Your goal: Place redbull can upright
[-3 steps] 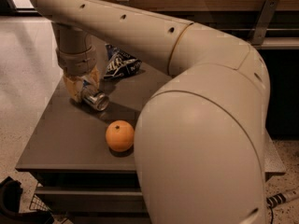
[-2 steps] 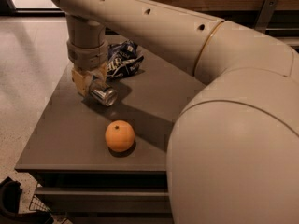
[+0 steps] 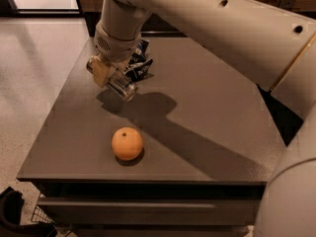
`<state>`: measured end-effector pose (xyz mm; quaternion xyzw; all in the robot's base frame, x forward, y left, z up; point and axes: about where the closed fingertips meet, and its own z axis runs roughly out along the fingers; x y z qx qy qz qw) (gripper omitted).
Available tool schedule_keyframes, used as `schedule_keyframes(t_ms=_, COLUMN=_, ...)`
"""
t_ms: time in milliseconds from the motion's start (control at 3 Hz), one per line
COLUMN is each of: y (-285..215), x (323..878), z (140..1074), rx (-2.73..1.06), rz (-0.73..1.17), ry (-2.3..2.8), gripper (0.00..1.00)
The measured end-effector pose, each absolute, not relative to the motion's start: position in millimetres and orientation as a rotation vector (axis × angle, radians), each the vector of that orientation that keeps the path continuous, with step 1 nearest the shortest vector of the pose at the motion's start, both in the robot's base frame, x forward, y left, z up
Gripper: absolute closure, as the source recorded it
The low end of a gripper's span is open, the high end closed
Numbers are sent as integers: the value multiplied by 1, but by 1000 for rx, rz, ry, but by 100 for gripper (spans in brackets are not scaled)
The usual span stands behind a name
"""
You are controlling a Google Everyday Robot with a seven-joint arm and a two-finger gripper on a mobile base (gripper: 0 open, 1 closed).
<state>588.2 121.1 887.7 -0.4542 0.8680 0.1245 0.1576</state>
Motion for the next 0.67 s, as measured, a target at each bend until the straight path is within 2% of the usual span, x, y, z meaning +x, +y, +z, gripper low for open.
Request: schedule_keyframes(t_ms=667, y=128, x=596, z=909, rx=-1395, rz=631, ry=2048, gripper=100)
